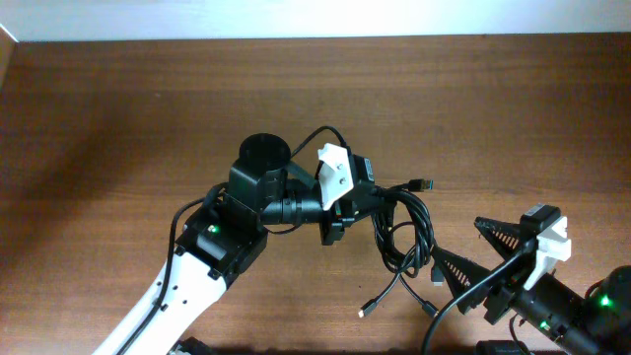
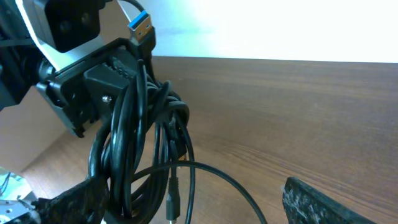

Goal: Untangle cables

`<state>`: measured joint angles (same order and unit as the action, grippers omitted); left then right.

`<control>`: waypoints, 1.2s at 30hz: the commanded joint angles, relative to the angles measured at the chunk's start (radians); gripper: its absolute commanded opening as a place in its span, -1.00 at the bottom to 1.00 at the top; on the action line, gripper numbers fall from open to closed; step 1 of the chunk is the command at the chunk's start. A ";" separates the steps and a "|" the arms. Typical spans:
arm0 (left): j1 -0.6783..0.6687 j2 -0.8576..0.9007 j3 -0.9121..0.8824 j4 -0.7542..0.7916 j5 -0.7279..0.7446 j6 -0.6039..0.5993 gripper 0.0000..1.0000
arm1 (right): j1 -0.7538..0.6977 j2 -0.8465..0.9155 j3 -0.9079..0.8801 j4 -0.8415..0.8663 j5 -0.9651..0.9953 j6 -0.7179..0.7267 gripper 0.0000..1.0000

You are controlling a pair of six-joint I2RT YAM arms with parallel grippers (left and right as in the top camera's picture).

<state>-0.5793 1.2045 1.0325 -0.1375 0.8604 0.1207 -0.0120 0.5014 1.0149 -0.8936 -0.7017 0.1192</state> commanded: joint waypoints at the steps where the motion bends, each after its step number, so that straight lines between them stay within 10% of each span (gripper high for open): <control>1: -0.004 -0.008 0.022 0.013 0.031 -0.031 -1.00 | 0.005 0.005 0.014 0.000 -0.044 -0.011 0.76; 14: -0.100 -0.006 0.022 0.064 0.035 -0.031 -1.00 | 0.005 0.005 0.014 -0.001 -0.047 -0.011 0.75; 29: -0.117 -0.006 0.022 0.126 0.175 -0.031 -1.00 | 0.005 0.005 0.014 -0.032 0.119 -0.011 -0.61; 36: -0.120 -0.006 0.022 0.111 0.219 -0.031 -1.00 | 0.005 0.005 0.014 0.016 0.196 -0.011 -0.67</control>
<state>-0.6792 1.2160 1.0321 -0.0250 0.9417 0.1066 -0.0105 0.5011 1.0225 -0.9054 -0.6353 0.1051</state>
